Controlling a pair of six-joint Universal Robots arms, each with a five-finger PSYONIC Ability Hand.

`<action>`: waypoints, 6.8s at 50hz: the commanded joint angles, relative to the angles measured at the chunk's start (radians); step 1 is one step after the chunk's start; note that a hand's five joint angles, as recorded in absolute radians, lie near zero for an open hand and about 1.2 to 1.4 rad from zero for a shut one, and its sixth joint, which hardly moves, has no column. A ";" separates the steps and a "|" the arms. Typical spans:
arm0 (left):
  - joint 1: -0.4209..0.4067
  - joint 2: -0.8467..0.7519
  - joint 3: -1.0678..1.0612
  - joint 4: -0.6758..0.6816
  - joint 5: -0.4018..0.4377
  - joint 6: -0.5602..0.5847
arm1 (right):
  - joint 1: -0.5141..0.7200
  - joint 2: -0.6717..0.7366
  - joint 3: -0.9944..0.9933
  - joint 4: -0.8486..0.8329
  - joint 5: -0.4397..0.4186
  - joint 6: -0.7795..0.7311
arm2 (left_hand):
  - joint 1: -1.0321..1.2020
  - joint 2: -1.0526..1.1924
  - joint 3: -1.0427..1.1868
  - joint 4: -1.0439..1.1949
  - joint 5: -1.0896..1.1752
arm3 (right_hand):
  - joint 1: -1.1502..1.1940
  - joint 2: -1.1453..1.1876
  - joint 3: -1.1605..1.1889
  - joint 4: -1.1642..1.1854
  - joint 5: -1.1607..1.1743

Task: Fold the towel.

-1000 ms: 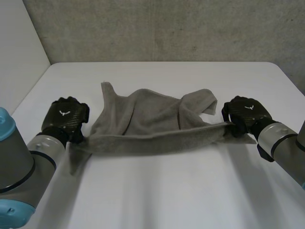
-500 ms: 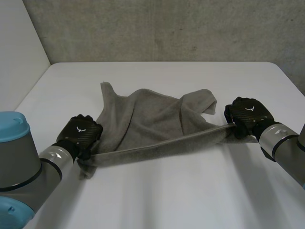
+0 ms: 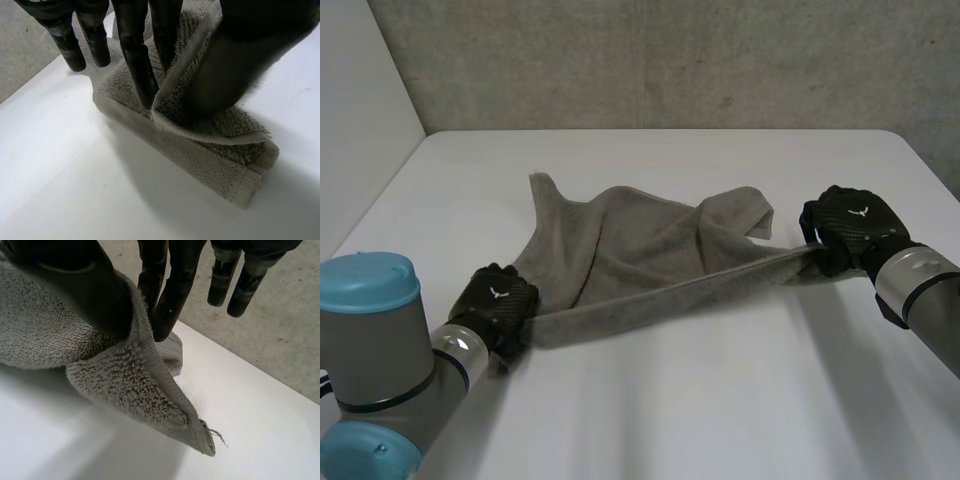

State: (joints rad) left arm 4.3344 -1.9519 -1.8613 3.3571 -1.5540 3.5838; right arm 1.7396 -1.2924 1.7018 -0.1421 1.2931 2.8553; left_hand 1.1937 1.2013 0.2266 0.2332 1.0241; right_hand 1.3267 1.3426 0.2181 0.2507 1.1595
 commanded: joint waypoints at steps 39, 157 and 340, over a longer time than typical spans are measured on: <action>0.088 0.178 0.195 -0.024 -0.011 -0.057 | -0.018 0.033 -0.383 0.406 -0.130 -0.244 | 0.203 0.195 -0.052 -0.059 0.198 | 0.070 0.054 -0.044 -0.076 0.062; 0.160 0.143 0.111 -0.065 0.152 0.276 | -0.164 0.007 -0.206 0.296 -0.110 -0.392 | 0.203 0.195 -0.052 -0.059 0.198 | 0.070 0.054 -0.044 -0.076 0.062; 0.203 -0.346 0.493 0.202 -0.018 0.115 | -0.195 0.397 -0.277 0.021 -0.107 -0.324 | -0.983 -0.991 -0.052 -0.059 -0.988 | 0.070 0.054 -0.044 -0.076 0.062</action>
State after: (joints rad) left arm 4.5467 -2.3433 -1.3421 3.5625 -1.5647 3.7001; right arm 1.5364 -0.8950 1.4197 -0.1224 1.1845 2.5325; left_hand 0.2988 0.2573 0.2266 0.2332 0.0626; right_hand 1.3108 1.3375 0.2181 0.2507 1.1631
